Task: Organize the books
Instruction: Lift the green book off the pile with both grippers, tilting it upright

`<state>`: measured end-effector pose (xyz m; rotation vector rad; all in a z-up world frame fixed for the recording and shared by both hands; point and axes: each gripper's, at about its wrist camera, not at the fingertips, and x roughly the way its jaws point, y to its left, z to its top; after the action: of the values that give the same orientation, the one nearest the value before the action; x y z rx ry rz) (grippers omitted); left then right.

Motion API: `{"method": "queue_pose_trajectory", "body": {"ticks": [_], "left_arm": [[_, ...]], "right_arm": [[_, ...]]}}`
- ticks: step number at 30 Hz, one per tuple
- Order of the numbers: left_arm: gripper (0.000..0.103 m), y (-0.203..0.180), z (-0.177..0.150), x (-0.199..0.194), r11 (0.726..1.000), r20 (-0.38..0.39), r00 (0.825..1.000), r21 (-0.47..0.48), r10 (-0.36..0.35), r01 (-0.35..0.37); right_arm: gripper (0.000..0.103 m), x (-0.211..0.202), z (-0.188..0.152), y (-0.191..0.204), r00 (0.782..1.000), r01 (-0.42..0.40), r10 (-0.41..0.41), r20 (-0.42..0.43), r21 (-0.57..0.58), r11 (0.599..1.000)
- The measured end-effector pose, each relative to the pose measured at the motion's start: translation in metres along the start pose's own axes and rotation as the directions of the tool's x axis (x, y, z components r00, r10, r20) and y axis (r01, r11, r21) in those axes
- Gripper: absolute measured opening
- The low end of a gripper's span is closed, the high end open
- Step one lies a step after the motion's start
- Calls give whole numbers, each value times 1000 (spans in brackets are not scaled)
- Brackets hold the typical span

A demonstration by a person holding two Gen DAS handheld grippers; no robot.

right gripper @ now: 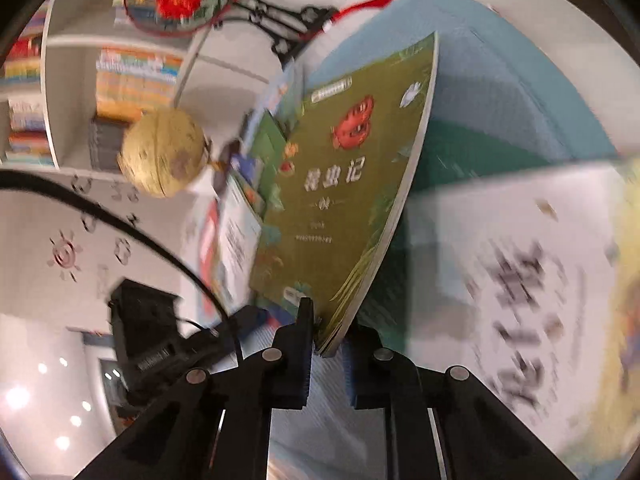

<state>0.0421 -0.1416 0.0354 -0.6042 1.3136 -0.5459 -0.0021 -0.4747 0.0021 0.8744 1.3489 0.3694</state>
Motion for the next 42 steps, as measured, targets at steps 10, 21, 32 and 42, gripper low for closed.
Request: {"method": "queue_pose_trajectory", "body": {"ticks": [10,21,32,42], "left_arm": [[34,-34,2,38,978,-84,989,184,120,-103],[38,-48,-4,47,973,-45,994,211,105,-93],[19,-58,-26,-3,960,-3,999,278,-43,42],[12,-44,-9,34,987,23,999,158,-31,27]], "right_arm": [[33,-25,-36,-24,981,174,-181,-74,-100,980],[54,-31,-13,-17,883,467,-441,163,-201,861],[43,-7,-18,16,919,393,-359,164,-314,864],[44,13,-11,21,975,220,-206,80,-254,942]]}}
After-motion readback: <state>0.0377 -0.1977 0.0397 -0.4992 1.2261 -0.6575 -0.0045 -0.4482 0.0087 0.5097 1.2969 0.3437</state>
